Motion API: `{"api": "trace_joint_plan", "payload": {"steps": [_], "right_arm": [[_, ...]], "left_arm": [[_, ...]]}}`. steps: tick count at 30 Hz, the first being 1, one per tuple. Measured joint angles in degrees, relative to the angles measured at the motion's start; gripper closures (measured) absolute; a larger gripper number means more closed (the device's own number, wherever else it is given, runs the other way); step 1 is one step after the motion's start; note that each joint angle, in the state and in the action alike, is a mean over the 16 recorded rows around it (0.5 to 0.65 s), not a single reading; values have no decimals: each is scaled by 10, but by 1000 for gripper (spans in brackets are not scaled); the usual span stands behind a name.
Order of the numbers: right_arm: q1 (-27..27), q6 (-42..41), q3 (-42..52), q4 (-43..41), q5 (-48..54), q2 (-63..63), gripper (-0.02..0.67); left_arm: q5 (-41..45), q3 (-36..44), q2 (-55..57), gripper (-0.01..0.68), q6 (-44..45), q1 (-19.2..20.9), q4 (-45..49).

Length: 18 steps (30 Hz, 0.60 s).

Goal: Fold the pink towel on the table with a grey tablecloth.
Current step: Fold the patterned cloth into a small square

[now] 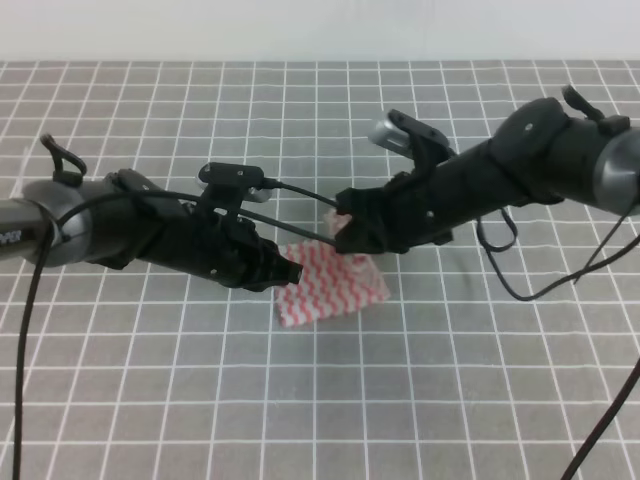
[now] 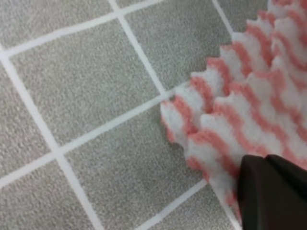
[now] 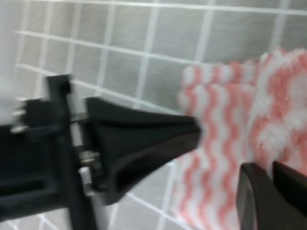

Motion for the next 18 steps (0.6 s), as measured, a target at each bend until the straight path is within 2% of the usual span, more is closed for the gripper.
{"api": "trace_joint_plan", "payload": {"steps": [18], "right_arm": [[38,0,-17,9,-13,14,661]], "left_arm": [[9,0,-1,674,2,8,0]]}}
